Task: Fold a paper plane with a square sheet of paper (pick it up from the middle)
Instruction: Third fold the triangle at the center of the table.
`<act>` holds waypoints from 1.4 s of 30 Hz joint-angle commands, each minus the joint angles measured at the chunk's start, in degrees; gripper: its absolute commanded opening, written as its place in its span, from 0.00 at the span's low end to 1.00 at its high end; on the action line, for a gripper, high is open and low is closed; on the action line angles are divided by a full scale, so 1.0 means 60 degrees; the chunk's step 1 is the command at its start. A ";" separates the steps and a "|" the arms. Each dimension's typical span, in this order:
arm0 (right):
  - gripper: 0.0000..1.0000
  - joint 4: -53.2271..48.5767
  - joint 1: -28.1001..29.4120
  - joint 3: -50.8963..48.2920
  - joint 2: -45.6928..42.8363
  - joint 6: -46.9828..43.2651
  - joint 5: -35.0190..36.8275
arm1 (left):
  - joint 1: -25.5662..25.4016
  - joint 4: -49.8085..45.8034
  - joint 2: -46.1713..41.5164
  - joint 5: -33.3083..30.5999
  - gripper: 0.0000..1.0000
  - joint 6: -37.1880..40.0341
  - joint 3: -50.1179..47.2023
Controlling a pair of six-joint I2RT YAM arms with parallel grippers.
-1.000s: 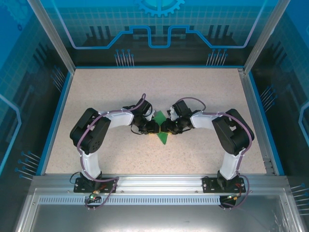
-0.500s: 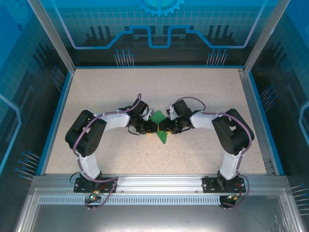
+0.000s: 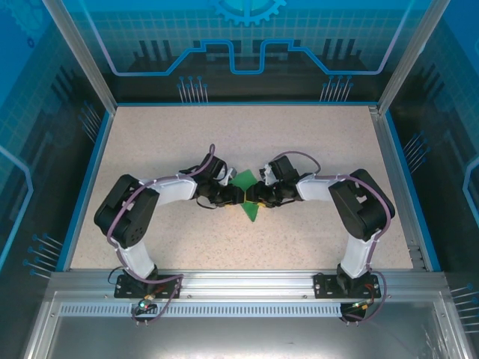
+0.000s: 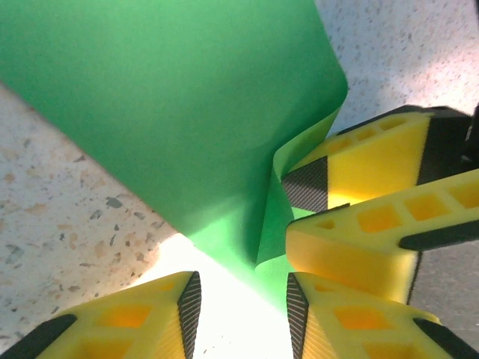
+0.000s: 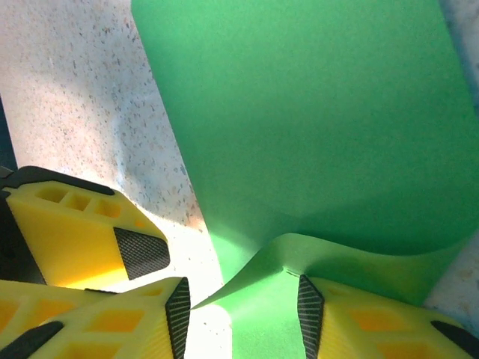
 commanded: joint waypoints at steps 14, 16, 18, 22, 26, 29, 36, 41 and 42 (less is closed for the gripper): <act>0.48 0.0787 -0.0071 -0.0944 0.0019 0.0704 -0.0116 | 0.0098 0.1005 -0.0332 0.0609 0.39 -0.0099 -0.0397; 0.45 0.0791 -0.0070 -0.0972 0.0021 0.0723 -0.0119 | 0.0093 0.0972 -0.0204 0.0644 0.39 -0.0068 -0.0314; 0.41 0.0768 -0.0085 -0.0963 0.0022 0.0719 -0.0114 | 0.0104 0.0882 -0.0034 0.0620 0.39 -0.0028 -0.0230; 0.36 0.0587 -0.0093 -0.0945 -0.0022 0.0606 -0.0041 | 0.0095 0.0555 0.0163 0.0429 0.38 -0.0001 -0.0116; 0.33 0.0551 -0.0103 -0.0952 -0.0059 0.0533 -0.0052 | 0.0099 0.0560 0.0248 0.0374 0.39 -0.0336 -0.0118; 0.32 0.0588 -0.0108 -0.0989 -0.0054 0.0550 -0.0062 | 0.0066 0.0938 0.0297 0.0561 0.40 -0.0756 -0.0182; 0.29 0.0630 -0.0108 -0.1024 -0.0057 0.0568 -0.0084 | -0.0004 0.0847 0.0607 0.0622 0.40 -0.1064 0.0087; 0.28 0.0714 -0.0111 -0.1058 -0.0029 0.0580 -0.0111 | -0.0020 0.0974 0.0724 0.0660 0.39 -0.1200 0.0053; 0.28 0.0718 -0.0115 -0.1079 -0.0027 0.0580 -0.0106 | -0.0025 0.1031 0.0729 0.0704 0.39 -0.1250 0.0066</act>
